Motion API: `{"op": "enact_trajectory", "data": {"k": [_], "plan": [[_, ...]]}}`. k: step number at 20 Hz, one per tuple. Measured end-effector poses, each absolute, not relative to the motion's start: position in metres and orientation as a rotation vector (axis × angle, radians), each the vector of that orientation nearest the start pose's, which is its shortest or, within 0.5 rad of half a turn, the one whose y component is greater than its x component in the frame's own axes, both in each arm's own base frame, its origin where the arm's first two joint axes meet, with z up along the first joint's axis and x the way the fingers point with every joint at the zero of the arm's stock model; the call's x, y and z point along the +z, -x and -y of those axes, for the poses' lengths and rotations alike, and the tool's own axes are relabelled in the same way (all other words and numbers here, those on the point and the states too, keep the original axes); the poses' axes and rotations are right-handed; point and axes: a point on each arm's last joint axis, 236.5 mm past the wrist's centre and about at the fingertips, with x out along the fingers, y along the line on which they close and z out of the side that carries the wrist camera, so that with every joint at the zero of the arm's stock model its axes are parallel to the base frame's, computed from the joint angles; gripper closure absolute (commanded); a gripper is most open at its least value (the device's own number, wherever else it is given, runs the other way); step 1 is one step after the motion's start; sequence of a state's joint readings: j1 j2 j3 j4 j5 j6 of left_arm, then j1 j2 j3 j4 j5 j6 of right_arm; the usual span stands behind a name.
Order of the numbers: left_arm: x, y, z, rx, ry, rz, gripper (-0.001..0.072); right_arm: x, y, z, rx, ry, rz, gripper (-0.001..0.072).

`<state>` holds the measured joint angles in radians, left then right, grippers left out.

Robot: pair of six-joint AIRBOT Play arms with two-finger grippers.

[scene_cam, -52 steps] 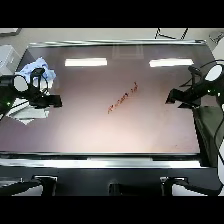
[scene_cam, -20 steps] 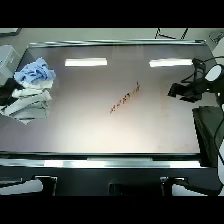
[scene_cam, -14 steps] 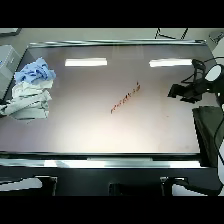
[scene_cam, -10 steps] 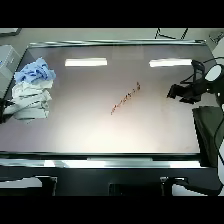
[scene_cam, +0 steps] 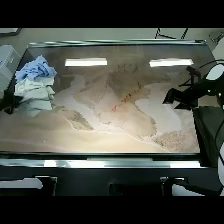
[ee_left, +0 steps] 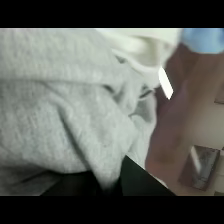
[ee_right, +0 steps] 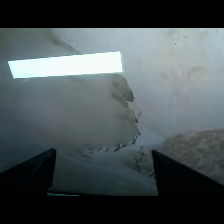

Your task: Fold the clothes and pants, and hang the long-sleeved shirts on hangers.

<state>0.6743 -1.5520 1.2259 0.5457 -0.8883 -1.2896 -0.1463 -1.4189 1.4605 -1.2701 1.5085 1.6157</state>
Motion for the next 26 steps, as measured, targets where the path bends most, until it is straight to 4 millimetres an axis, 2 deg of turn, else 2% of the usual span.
{"op": "enact_trajectory", "data": {"k": [1,3,4,6,8,9,11,12,13,15,17,18,19,20,21,23,24,26], "plan": [[0.054,-0.478,-0.169,0.094,1.029,-0.646,0.068,0.052,-0.381,-0.015,0.083,-0.378,-1.437,0.0039],[0.135,-0.476,-0.135,-0.01,0.903,-0.524,0.068,0.055,-0.378,-0.017,0.091,-0.381,-1.442,0.0044],[0.178,-0.469,-0.107,-0.075,0.834,-0.466,0.068,0.057,-0.377,-0.018,0.092,-0.386,-1.439,0.0044],[0.247,-0.444,-0.038,-0.222,0.708,-0.381,0.068,0.06,-0.374,-0.022,0.105,-0.394,-1.446,0.0043],[0.287,-0.408,0.04,-0.385,0.618,-0.342,0.068,0.063,-0.371,-0.025,0.118,-0.402,-1.448,0.0043],[0.295,-0.388,0.08,-0.472,0.592,-0.348,0.068,0.065,-0.369,-0.026,0.124,-0.404,-1.453,0.0043],[0.285,-0.354,0.147,-0.615,0.588,-0.407,0.068,0.07,-0.364,-0.028,0.13,-0.403,-1.455,0.0043],[0.267,-0.337,0.18,-0.68,0.592,-0.466,0.068,0.073,-0.361,-0.028,0.133,-0.4,-1.457,0.0043],[0.244,-0.322,0.211,-0.731,0.603,-0.533,0.068,0.076,-0.358,-0.029,0.135,-0.396,-1.458,0.0043],[0.191,-0.299,0.259,-0.778,0.635,-0.672,0.068,0.083,-0.354,-0.027,0.129,-0.383,-1.446,0.0043],[0.131,-0.284,0.29,-0.756,0.66,-0.818,0.068,0.088,-0.35,-0.024,0.118,-0.367,-1.44,0.0043],[0.099,-0.281,0.3,-0.721,0.674,-0.895,0.0677,0.089,-0.349,-0.022,0.111,-0.36,-1.438,0.0042],[0.07,-0.278,0.306,-0.685,0.679,-0.97,0.0533,0.09,-0.349,-0.021,0.107,-0.355,-1.434,0.0042],[0.048,-0.278,0.31,-0.654,0.685,-1.031,0.011,0.09,-0.349,-0.02,0.103,-0.352,-1.43,0.004],[0.032,-0.277,0.312,-0.633,0.687,-1.091,-0.0013,0.091,-0.35,-0.019,0.099,-0.35,-1.421,0.004],[0.017,-0.282,0.308,-0.614,0.693,-1.188,-0.0012,0.091,-0.353,-0.017,0.094,-0.348,-1.405,0.0031],[0.019,-0.288,0.301,-0.617,0.692,-1.209,-0.0012,0.089,-0.353,-0.017,0.092,-0.348,-1.408,0.0014],[0.029,-0.304,0.271,-0.613,0.671,-1.24,-0.0011,0.079,-0.348,-0.019,0.098,-0.355,-1.434,0.0002]]}}
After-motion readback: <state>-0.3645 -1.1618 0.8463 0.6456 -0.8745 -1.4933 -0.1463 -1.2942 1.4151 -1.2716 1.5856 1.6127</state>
